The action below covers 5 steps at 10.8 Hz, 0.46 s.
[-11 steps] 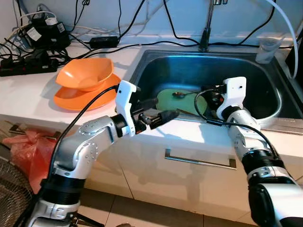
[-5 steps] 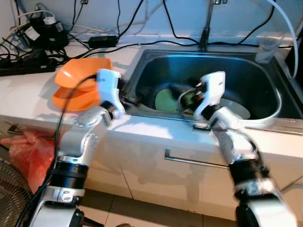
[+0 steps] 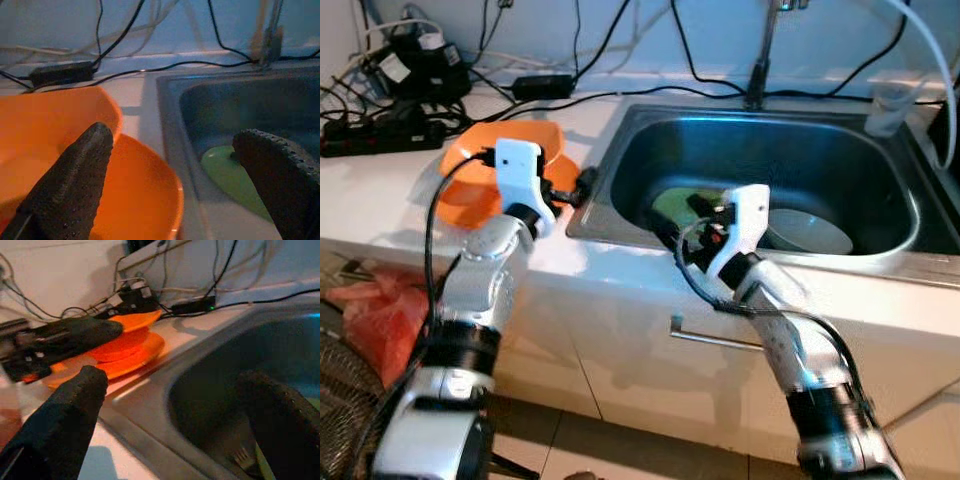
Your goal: Kitchen organization
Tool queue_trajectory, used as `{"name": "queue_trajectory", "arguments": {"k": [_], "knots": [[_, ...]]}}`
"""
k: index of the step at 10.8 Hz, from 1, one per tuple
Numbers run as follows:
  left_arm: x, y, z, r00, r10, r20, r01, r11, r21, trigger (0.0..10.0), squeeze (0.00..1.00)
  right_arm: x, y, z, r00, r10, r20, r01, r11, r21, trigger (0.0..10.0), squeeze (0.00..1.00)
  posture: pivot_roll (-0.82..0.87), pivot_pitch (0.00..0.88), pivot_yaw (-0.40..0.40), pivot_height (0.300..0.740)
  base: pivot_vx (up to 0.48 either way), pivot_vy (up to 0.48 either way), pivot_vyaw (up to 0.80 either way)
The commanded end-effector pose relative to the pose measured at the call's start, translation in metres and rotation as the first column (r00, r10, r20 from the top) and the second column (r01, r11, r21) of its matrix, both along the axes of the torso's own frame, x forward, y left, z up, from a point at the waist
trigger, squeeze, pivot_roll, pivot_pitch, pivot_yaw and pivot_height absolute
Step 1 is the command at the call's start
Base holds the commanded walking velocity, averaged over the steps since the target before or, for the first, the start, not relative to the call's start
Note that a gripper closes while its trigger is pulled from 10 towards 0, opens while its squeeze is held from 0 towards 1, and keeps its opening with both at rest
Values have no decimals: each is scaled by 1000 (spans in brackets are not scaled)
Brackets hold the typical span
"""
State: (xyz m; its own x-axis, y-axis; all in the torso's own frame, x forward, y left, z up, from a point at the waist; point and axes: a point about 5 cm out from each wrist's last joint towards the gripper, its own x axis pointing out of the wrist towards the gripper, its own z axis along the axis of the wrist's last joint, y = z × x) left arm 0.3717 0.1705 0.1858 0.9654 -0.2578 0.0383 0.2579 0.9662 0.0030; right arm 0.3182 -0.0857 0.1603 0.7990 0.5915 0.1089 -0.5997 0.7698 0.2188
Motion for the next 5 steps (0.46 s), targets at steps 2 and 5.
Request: {"name": "queue_trajectory", "arguments": {"k": [2, 5], "knots": [[9, 9, 6, 999, 42, 17, -43, 996, 77, 10000, 1000, -14, 10, 1, 999, 30, -32, -29, 999, 43, 10000, 1000, 69, 0, 86, 740, 0, 0, 0], [18, 26, 13, 993, 118, 29, -120, 988, 92, 10000, 0, -25, 15, 1, 998, 29, -63, -24, 997, 74, 10000, 1000, 65, 0, 95, 740, 0, 0, 0]]}}
